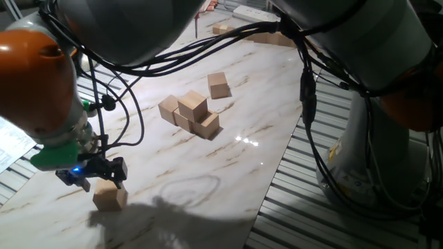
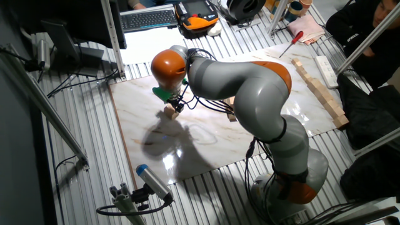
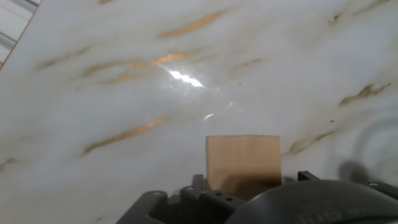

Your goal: Stack the blocks into a pyramid shape

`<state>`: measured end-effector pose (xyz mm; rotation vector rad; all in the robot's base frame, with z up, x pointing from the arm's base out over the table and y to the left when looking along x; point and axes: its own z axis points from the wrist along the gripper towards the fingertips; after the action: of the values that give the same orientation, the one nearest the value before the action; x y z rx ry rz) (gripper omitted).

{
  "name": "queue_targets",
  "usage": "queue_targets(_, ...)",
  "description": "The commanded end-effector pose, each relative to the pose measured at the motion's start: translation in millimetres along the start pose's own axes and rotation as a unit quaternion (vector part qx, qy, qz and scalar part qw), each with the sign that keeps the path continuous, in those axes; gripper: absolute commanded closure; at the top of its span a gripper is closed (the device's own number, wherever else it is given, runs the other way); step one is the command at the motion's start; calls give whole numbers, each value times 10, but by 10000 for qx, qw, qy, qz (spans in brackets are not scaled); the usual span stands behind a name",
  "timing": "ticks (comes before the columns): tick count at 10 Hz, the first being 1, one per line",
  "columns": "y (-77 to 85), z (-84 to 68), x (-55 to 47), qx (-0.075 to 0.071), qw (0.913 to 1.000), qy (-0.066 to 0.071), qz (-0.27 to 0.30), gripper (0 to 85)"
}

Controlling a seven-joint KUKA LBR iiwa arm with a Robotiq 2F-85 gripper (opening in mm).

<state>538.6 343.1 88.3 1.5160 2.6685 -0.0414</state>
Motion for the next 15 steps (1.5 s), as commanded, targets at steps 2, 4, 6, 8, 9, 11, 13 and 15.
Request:
queue_targets(2, 14, 53, -3, -6, 10000, -14, 37, 170)
queue_targets(4, 21, 108, -10, -20, 10000, -14, 52, 170)
queue_targets(6, 25, 148, -26, -4, 10000, -39, 52, 0)
queue_targets(8, 24, 166, -32, -3, 10000, -49, 67, 0)
queue_targets(9, 26, 206, -29, -4, 10000, -62, 59, 0)
queue_targets(11, 27, 265, -25, 65, 9999, -152, 44, 0)
queue_targets(13, 12, 310, -24, 153, 9995, -264, 0, 170)
queue_targets(15, 11, 337, -20, 162, 9994, -287, -53, 170)
